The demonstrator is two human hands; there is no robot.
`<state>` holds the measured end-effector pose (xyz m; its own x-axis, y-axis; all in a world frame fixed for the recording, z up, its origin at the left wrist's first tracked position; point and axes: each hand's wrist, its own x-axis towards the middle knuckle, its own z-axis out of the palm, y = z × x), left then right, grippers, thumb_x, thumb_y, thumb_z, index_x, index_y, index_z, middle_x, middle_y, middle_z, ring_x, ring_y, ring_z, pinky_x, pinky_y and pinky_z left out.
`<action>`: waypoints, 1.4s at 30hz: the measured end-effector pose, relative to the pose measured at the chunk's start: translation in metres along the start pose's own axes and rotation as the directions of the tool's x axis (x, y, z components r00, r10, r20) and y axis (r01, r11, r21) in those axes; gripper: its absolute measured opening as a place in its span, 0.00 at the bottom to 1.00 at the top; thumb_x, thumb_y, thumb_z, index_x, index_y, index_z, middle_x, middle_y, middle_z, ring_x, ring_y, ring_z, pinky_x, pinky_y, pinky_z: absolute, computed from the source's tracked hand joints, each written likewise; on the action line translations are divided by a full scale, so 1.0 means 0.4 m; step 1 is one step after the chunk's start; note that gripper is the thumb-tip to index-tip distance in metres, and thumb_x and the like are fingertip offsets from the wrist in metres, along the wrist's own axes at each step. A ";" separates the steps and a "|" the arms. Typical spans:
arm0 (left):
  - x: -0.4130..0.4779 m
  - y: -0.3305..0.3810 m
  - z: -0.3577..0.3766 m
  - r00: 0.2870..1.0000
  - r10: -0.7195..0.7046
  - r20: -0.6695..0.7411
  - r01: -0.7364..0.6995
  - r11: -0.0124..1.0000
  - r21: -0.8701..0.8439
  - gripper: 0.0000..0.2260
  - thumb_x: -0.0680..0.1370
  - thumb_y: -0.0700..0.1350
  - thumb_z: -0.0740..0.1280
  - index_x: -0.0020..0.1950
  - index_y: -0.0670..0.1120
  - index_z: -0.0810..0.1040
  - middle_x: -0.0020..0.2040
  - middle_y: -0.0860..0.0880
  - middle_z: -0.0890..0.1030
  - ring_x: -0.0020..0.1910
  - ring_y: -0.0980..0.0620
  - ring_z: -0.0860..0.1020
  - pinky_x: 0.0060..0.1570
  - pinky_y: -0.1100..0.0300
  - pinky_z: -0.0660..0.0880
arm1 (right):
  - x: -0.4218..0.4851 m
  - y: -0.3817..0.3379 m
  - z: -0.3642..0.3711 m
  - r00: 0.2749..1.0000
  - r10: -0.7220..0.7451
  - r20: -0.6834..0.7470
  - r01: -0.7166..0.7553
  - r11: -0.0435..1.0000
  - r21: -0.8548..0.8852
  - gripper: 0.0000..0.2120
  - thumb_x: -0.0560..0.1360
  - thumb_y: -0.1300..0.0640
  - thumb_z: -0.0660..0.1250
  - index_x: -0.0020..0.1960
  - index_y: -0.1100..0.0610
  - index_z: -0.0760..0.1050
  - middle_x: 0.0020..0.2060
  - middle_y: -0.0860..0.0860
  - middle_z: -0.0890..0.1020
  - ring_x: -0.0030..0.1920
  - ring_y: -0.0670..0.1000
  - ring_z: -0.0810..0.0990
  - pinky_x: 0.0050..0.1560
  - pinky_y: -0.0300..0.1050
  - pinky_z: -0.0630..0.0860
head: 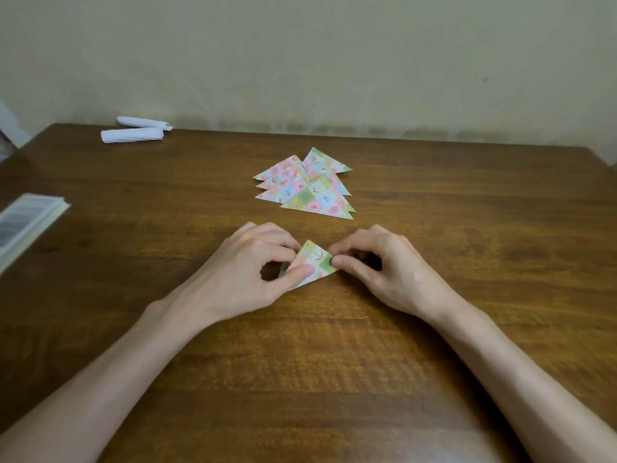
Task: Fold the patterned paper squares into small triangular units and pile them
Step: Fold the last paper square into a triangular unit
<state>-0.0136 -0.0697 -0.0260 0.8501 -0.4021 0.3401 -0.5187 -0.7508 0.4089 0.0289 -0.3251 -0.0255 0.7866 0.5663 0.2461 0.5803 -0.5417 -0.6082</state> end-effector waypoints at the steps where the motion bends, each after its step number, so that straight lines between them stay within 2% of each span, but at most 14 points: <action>1: 0.000 -0.003 0.003 1.000 -0.013 -0.016 0.013 1.000 0.006 0.14 0.79 0.62 0.66 0.41 0.56 0.82 0.46 0.65 0.77 0.54 0.60 0.77 0.50 0.56 0.68 | 0.001 -0.004 0.005 1.000 0.017 -0.015 -0.017 1.000 0.006 0.07 0.80 0.48 0.71 0.57 0.44 0.84 0.44 0.39 0.83 0.50 0.45 0.77 0.54 0.39 0.73; 3: -0.001 -0.011 0.006 0.998 -0.063 -0.008 0.063 0.998 0.003 0.16 0.76 0.65 0.67 0.45 0.53 0.84 0.49 0.64 0.79 0.54 0.60 0.77 0.51 0.56 0.68 | 0.005 -0.009 0.018 0.999 0.037 -0.035 -0.037 0.999 0.002 0.09 0.79 0.47 0.71 0.59 0.43 0.83 0.41 0.40 0.81 0.48 0.44 0.77 0.53 0.39 0.72; 5: -0.001 -0.014 0.002 0.993 -0.113 0.034 0.113 0.994 -0.004 0.22 0.73 0.69 0.67 0.56 0.56 0.84 0.52 0.64 0.78 0.55 0.60 0.76 0.55 0.56 0.69 | 0.008 -0.009 0.030 0.997 0.051 -0.051 -0.052 0.999 -0.008 0.09 0.79 0.45 0.71 0.59 0.42 0.82 0.39 0.39 0.80 0.47 0.44 0.76 0.53 0.42 0.72; 8: 0.000 -0.012 -0.002 0.988 -0.143 0.062 0.145 0.989 -0.028 0.31 0.70 0.70 0.68 0.70 0.61 0.76 0.52 0.63 0.77 0.56 0.59 0.75 0.60 0.55 0.70 | 0.013 -0.007 0.041 0.996 0.059 -0.073 -0.061 0.998 -0.030 0.09 0.79 0.44 0.71 0.59 0.42 0.81 0.38 0.39 0.79 0.45 0.43 0.75 0.51 0.43 0.72; 12: 0.001 -0.016 -0.002 0.984 -0.157 0.080 0.160 0.986 -0.042 0.37 0.69 0.70 0.71 0.76 0.60 0.70 0.53 0.65 0.76 0.56 0.58 0.75 0.64 0.51 0.71 | 0.017 -0.008 0.049 0.994 0.045 -0.096 -0.052 0.995 -0.079 0.06 0.79 0.44 0.71 0.54 0.42 0.81 0.38 0.41 0.76 0.43 0.43 0.73 0.48 0.45 0.72; 20: -0.001 -0.020 -0.007 0.984 -0.163 0.067 0.166 0.985 -0.048 0.32 0.69 0.66 0.76 0.71 0.61 0.73 0.55 0.63 0.77 0.58 0.57 0.75 0.64 0.52 0.70 | 0.014 -0.010 0.044 0.996 0.042 -0.074 -0.047 0.997 -0.062 0.04 0.78 0.46 0.72 0.52 0.43 0.82 0.39 0.42 0.77 0.44 0.44 0.73 0.48 0.48 0.74; 32: 0.003 -0.025 -0.004 0.986 -0.163 0.045 0.166 0.985 -0.057 0.24 0.69 0.67 0.74 0.62 0.62 0.78 0.52 0.63 0.79 0.56 0.58 0.75 0.61 0.55 0.71 | 0.016 -0.014 0.056 0.992 0.092 -0.090 -0.099 0.992 -0.072 0.02 0.78 0.46 0.72 0.50 0.41 0.81 0.38 0.41 0.76 0.46 0.42 0.73 0.49 0.43 0.71; 37: 0.003 -0.027 -0.004 0.987 -0.155 0.044 0.157 0.986 -0.057 0.21 0.69 0.66 0.74 0.59 0.63 0.79 0.53 0.63 0.79 0.57 0.58 0.75 0.61 0.54 0.71 | 0.015 -0.015 0.059 0.989 0.109 -0.103 -0.117 0.991 -0.069 0.02 0.78 0.47 0.72 0.50 0.42 0.81 0.37 0.41 0.76 0.44 0.42 0.73 0.49 0.45 0.72; 42: 0.004 -0.038 0.000 0.991 -0.123 0.049 0.125 0.991 -0.044 0.17 0.71 0.67 0.71 0.57 0.64 0.84 0.55 0.64 0.77 0.58 0.59 0.74 0.63 0.51 0.70 | 0.018 -0.021 0.062 0.986 0.125 -0.110 -0.133 0.989 -0.067 0.01 0.78 0.47 0.72 0.49 0.42 0.81 0.37 0.41 0.77 0.44 0.42 0.73 0.50 0.47 0.73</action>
<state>-0.0045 -0.0589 -0.0315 0.9107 -0.3319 0.2459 -0.4120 -0.7716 0.4846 0.0242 -0.3013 -0.0372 0.8713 0.4225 0.2495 0.4835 -0.6522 -0.5838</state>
